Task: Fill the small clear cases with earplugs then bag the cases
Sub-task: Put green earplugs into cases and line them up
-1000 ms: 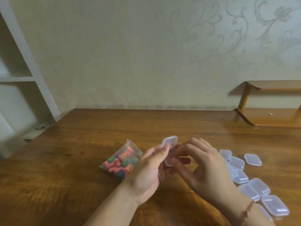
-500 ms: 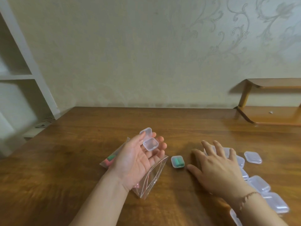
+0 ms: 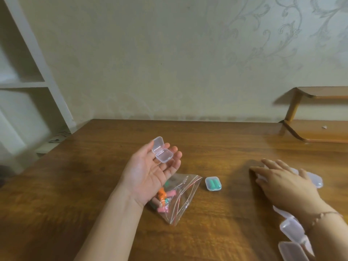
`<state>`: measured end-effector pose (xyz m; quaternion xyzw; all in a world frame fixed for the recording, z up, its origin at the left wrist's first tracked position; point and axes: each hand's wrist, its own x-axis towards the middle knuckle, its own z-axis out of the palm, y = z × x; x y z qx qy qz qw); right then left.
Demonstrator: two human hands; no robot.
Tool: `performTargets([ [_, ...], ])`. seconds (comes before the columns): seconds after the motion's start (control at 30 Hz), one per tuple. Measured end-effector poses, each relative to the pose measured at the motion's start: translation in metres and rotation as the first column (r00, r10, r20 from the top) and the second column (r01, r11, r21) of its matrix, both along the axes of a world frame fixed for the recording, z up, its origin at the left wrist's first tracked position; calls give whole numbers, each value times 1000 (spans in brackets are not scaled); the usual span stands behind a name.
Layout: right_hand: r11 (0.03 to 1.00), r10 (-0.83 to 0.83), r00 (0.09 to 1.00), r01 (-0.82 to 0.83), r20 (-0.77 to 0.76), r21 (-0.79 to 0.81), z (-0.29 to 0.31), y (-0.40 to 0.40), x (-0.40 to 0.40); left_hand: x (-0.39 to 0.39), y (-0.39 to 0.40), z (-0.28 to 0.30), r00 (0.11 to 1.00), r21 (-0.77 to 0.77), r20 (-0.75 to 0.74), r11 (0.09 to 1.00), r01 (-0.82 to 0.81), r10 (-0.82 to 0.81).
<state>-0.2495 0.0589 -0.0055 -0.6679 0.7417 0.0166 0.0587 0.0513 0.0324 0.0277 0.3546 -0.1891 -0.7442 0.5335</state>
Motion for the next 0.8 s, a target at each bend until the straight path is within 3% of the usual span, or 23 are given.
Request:
performTargets([
  [0.07,999,1,1000,-1,-11,-46,3,1,6,5,-2,1,1000,2,-1,1000,-31,31],
  [0.13,978,19,1000,-23,-23,-205,10,6,25,13,-6,0,996,9,11,996,-83,83],
  [0.2,911,148,985,-98,94,-401,19,15,52,20,-11,0,990,26,34,990,-136,135],
  [0.23,893,223,965,-147,135,-426,22,22,67,23,-12,-2,985,16,68,987,-162,161],
  [0.3,902,336,930,-273,148,-334,24,33,96,26,-16,-9,964,-23,150,976,-217,218],
  [0.37,875,426,899,-380,103,-299,12,37,117,29,-18,-16,955,-36,136,965,-261,263],
  [0.47,830,481,872,-418,94,-370,-7,33,134,31,-21,-18,958,3,51,959,-284,284],
  [0.57,818,513,849,-438,128,-374,-16,31,138,30,-21,-19,961,32,60,961,-273,271],
  [0.8,725,618,786,-568,5,-389,-15,19,151,32,-22,-19,958,49,46,957,-285,283],
])
